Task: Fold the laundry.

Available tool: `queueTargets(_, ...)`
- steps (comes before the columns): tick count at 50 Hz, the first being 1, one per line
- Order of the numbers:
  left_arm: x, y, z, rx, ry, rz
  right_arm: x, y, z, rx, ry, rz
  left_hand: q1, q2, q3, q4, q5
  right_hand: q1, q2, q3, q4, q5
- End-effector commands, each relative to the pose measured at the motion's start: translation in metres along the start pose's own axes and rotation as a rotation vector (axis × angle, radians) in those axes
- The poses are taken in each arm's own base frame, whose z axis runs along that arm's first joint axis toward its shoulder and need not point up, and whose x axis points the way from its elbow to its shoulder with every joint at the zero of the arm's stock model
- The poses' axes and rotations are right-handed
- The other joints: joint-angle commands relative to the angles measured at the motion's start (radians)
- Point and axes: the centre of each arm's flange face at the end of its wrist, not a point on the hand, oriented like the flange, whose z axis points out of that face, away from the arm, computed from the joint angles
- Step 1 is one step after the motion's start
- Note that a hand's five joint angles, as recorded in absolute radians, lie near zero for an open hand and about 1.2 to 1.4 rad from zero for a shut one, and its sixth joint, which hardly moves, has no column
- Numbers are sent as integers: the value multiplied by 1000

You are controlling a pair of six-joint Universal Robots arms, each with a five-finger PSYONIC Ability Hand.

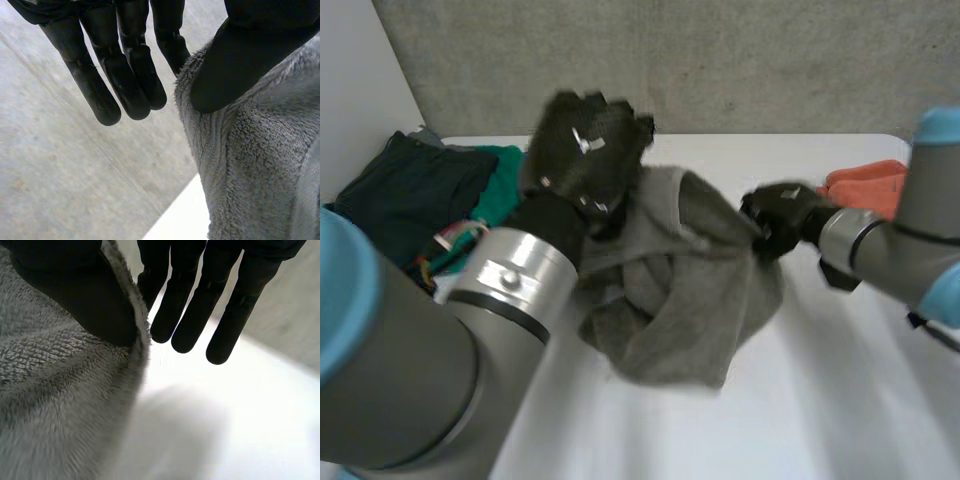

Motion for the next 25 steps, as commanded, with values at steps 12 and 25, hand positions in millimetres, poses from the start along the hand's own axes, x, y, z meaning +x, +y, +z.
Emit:
queueTargets(12, -87, 22, 31, -20, -217, -25, -76, -86, -82, 327, 13, -325, 280, 205, 207, 201, 238, 305, 224, 213, 204, 245)
queueTargets(25, -75, 54, 21, -112, -94, -87, -74, -35, -41, 48, -56, -250, 280, 205, 207, 201, 238, -688, -769, -780, -790, -749)
